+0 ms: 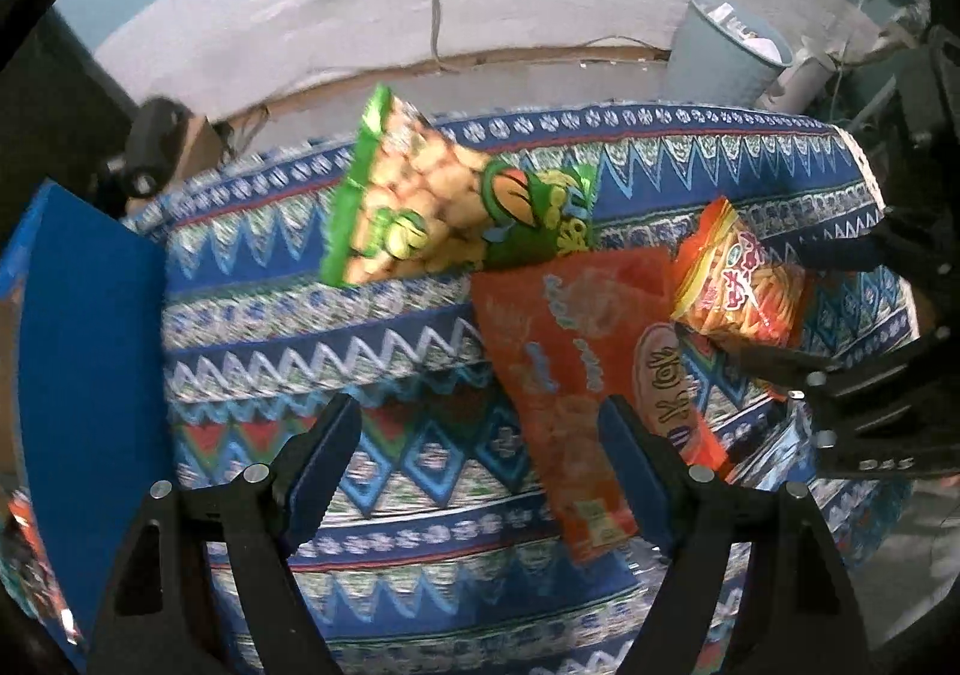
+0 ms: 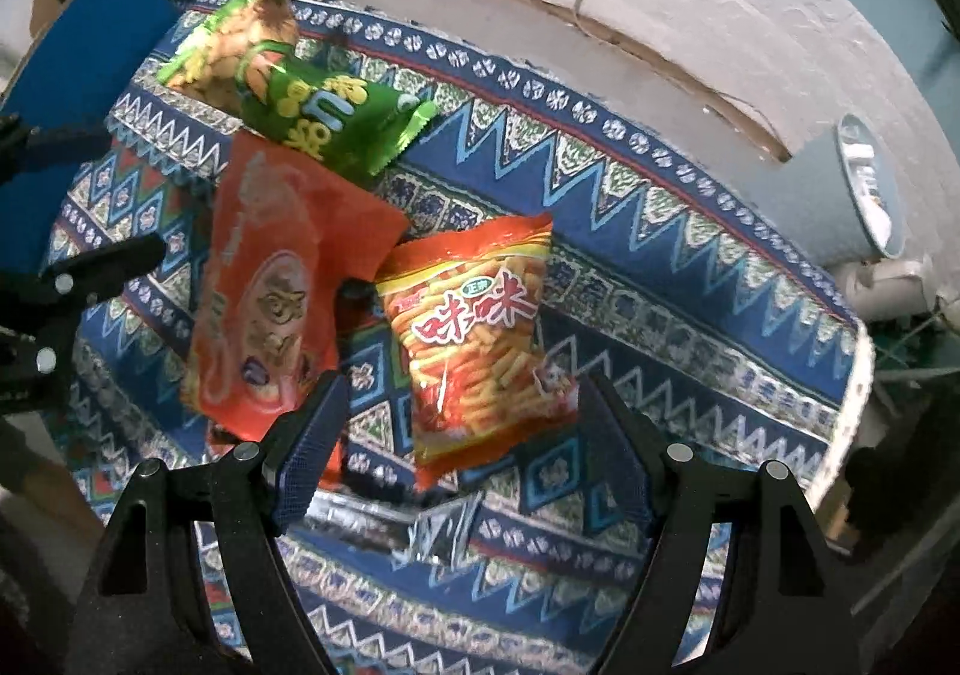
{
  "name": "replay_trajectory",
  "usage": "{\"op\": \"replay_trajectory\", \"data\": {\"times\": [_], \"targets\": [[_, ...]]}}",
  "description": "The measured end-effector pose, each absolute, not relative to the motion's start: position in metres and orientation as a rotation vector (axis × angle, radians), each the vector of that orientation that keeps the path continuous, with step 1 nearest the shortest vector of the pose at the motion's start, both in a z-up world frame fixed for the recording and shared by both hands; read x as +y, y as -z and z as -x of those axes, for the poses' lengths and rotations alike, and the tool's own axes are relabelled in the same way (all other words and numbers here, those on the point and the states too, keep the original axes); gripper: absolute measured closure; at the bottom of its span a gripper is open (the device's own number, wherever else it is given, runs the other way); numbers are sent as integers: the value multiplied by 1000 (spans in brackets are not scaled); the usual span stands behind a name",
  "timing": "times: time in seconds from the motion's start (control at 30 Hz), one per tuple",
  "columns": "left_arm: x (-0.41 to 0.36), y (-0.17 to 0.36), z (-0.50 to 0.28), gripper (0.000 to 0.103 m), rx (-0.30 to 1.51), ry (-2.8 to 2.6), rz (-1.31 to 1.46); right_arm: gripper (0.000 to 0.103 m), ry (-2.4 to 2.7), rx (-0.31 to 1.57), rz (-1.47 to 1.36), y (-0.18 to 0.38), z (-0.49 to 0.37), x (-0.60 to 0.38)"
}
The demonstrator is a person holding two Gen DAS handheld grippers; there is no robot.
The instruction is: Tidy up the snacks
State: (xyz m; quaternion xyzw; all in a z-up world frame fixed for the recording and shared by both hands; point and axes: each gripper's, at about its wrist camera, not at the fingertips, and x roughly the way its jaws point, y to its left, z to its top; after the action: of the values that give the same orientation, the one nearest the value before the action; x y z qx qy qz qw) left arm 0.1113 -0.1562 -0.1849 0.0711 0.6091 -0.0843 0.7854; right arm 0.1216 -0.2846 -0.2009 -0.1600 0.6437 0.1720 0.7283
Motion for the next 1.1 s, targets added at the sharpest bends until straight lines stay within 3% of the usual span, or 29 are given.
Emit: {"op": "replay_trajectory", "data": {"times": [0.4, 0.7, 1.0, 1.1], "targets": [[-180, 204, -115, 20, 1357, 172, 39, 25, -366, 1413, 370, 230, -126, -291], [-216, 225, -121, 20, 1395, 166, -7, 45, -319, 1423, 295, 226, -129, -319], [-233, 250, -120, 20, 1394, 198, -71, 44, -282, 1430, 250, 232, -133, -343], [-224, 249, -115, 30, 1377, 214, -75, 39, -276, 1436, 240, 239, -139, -342]]}}
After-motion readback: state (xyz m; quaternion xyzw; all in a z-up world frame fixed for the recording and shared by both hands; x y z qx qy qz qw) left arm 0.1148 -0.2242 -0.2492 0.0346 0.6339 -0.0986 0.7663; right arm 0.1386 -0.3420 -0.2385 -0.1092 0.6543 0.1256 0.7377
